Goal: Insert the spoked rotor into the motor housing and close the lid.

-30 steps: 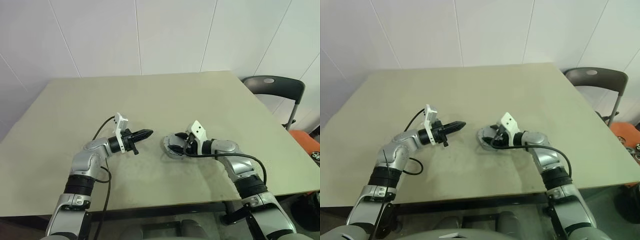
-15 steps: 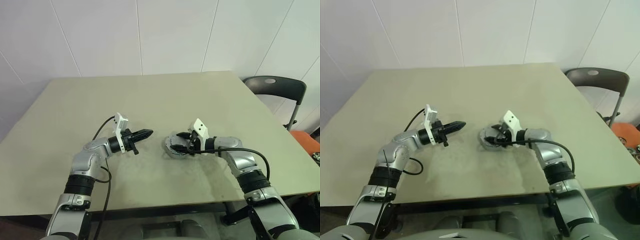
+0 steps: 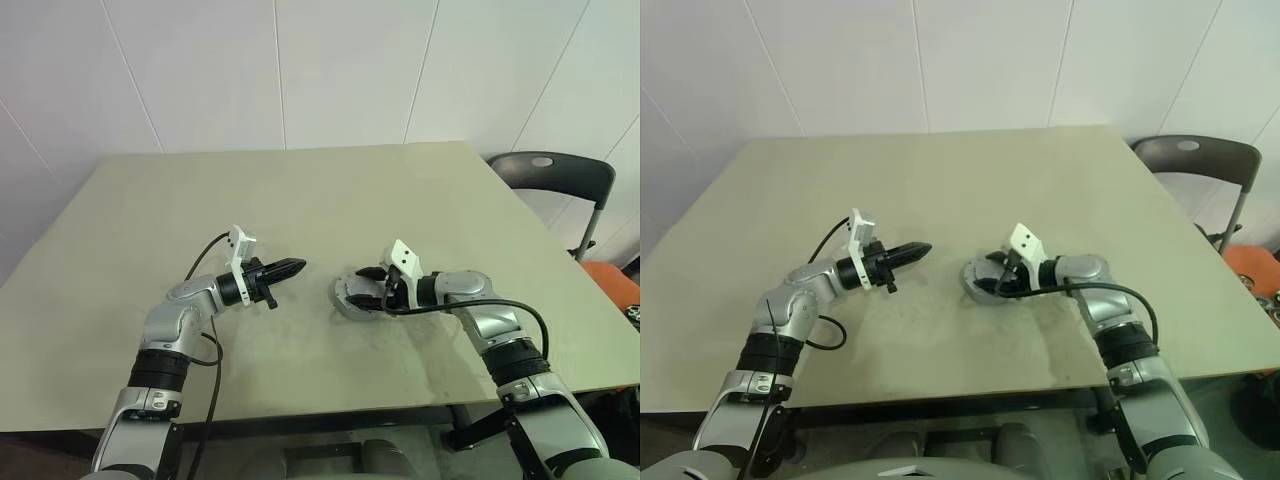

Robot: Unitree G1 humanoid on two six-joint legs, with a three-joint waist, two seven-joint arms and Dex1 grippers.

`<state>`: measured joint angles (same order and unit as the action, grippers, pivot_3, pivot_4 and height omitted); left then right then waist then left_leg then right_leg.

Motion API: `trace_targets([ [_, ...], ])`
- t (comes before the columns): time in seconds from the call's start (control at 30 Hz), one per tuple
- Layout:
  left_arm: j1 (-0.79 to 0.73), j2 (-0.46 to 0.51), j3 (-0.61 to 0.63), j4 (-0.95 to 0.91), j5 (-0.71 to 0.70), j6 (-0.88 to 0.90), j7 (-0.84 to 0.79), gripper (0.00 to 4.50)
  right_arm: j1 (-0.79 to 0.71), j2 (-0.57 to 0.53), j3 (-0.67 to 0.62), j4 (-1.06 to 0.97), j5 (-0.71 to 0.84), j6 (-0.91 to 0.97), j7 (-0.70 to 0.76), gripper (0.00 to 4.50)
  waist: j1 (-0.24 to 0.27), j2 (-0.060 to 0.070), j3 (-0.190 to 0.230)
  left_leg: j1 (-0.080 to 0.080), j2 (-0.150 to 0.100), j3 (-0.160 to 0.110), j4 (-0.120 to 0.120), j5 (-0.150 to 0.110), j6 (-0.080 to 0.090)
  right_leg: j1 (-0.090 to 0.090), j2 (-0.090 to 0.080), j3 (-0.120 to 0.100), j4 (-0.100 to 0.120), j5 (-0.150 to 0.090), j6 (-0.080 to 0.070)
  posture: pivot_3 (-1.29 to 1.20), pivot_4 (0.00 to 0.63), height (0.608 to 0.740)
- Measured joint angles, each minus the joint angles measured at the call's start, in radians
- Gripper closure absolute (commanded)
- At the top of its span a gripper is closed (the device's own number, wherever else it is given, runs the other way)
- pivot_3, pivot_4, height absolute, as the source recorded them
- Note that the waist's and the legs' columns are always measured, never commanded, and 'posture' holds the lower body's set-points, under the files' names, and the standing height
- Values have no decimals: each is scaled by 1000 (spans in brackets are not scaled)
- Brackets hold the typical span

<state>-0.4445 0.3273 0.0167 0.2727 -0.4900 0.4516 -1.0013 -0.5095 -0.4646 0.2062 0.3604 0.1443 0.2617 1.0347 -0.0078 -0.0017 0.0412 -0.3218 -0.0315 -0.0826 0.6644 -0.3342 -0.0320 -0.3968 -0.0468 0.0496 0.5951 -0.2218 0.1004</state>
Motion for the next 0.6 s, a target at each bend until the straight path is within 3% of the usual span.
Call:
trace_targets([
  [0.43,0,-7,0,1,1,-5,3,4500,5,0,4,11,-4,-35,-2,1443,-1,0,0,1,0,0,0,0,0,1,0,0,0,0,0,0,0,740],
  [0.6,-27,-65,-10,37,21,-34,24,4500,12,2,3,7,-4,-29,-11,1443,0,-2,-2,2,0,0,0,0,0,2,0,0,0,0,0,0,0,740],
])
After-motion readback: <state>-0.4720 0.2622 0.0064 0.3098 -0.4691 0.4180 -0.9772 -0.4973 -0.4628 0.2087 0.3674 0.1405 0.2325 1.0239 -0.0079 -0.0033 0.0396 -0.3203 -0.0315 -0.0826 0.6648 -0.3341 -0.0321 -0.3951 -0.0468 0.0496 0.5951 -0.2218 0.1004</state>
